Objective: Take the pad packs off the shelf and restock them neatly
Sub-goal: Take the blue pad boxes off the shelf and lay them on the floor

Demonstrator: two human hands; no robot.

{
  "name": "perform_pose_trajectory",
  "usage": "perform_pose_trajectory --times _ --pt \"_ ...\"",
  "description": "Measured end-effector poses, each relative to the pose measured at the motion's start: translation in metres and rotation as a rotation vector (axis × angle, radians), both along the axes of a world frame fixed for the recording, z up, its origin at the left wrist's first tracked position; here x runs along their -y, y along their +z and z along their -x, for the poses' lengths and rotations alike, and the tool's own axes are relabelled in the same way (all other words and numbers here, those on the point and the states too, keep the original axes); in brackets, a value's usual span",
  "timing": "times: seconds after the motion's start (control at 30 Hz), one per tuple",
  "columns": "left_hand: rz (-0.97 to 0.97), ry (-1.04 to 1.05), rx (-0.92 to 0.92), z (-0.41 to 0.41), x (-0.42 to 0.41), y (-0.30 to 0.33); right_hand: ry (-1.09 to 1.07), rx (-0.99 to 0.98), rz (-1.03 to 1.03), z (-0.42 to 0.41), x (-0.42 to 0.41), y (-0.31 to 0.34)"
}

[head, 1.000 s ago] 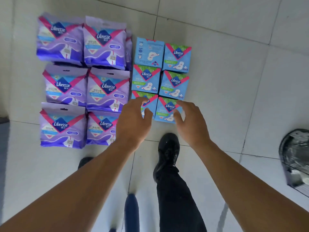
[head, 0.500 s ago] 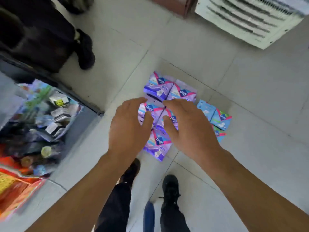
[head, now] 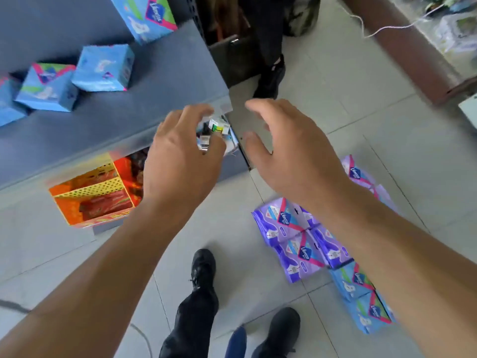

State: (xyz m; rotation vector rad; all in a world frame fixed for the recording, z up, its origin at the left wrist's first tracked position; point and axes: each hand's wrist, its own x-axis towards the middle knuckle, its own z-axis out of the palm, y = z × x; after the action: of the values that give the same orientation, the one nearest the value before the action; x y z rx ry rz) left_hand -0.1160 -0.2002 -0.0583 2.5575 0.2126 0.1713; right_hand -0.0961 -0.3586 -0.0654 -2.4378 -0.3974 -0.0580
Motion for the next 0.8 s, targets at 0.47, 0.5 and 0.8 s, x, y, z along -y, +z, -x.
perform_pose_trajectory --times 0.47,0.5,0.8 --pt "0.052 0.218 -0.043 -0.103 -0.235 -0.056 0.184 -0.094 0.007 -0.139 -0.251 -0.053" --pt "0.044 0.222 -0.049 -0.107 -0.247 -0.062 0.209 -0.086 0.033 -0.149 -0.266 -0.061" --pt "0.123 0.271 -0.059 -0.129 -0.301 -0.092 0.294 -0.077 0.517 -0.242 -0.336 -0.100"
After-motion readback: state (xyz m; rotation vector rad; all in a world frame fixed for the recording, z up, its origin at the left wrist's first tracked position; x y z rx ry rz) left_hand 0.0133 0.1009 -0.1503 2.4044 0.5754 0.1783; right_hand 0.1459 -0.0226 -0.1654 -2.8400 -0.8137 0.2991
